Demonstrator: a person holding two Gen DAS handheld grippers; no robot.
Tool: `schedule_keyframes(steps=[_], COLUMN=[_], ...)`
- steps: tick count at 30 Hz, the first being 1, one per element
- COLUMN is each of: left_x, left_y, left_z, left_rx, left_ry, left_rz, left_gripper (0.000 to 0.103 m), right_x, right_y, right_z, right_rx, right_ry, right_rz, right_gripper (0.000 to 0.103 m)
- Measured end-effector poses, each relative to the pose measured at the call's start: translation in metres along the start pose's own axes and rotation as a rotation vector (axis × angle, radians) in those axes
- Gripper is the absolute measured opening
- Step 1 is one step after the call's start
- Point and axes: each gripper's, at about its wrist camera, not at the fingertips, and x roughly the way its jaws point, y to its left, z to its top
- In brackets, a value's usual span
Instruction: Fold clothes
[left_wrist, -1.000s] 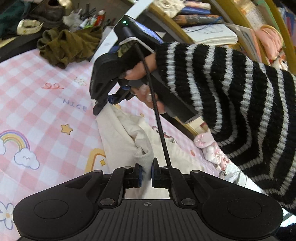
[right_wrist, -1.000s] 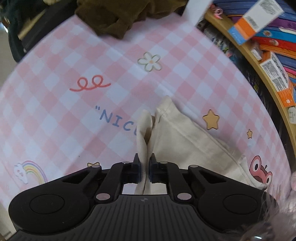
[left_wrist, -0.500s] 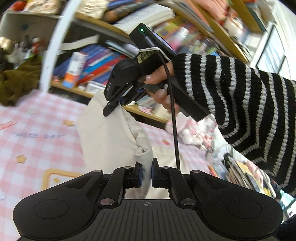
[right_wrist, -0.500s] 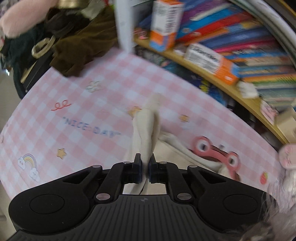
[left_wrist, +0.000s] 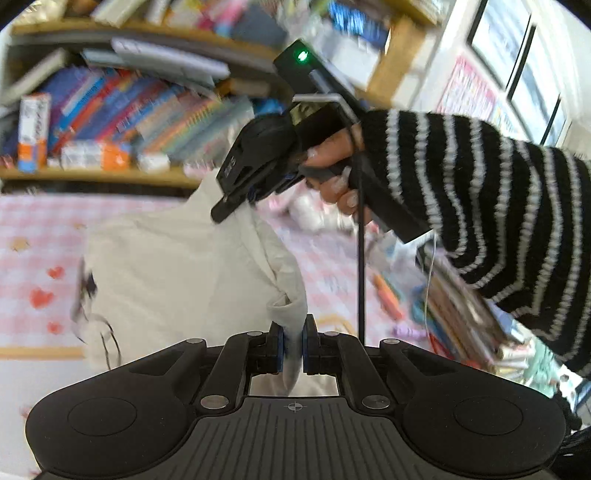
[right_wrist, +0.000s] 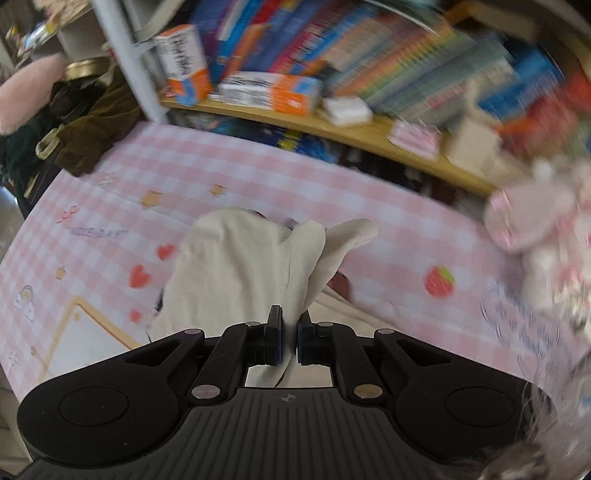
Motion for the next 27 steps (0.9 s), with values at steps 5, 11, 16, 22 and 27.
schedule_keyframes(steps=[5, 11, 16, 22, 27], left_x=[0.048, 0.069, 0.075, 0.056, 0.008], left_y=[-0.038, -0.065, -0.076, -0.086, -0.085], left_z=[-0.024, -0.042, -0.048, -0.046, -0.035], left_rx=[0.078, 0.117, 0.142, 0.25, 0.279], left_ry=[0.123, 0.173, 0.172, 0.087, 0.015], left_rz=[0.096, 0.202, 0.278, 0.351, 0.369], left_gripper=[0.008, 0.013, 0.02, 0.005, 0.005], right_x=[0.02, 0.035, 0.033, 0.012, -0.03], right_y=[-0.058, -0.112, -0.129, -0.13, -0.125], right_z=[-0.039, -0.073, -0.079, -0.078, -0.083], right_rx=[0.131, 0.264, 0.333, 0.329, 0.312], right_ry=[0.004, -0.019, -0.085, -0.146, -0.236], right_rz=[0.066, 0.132, 0.162, 0.247, 0.34], right_gripper=[0.007, 0.016, 0.023, 0.007, 0.007])
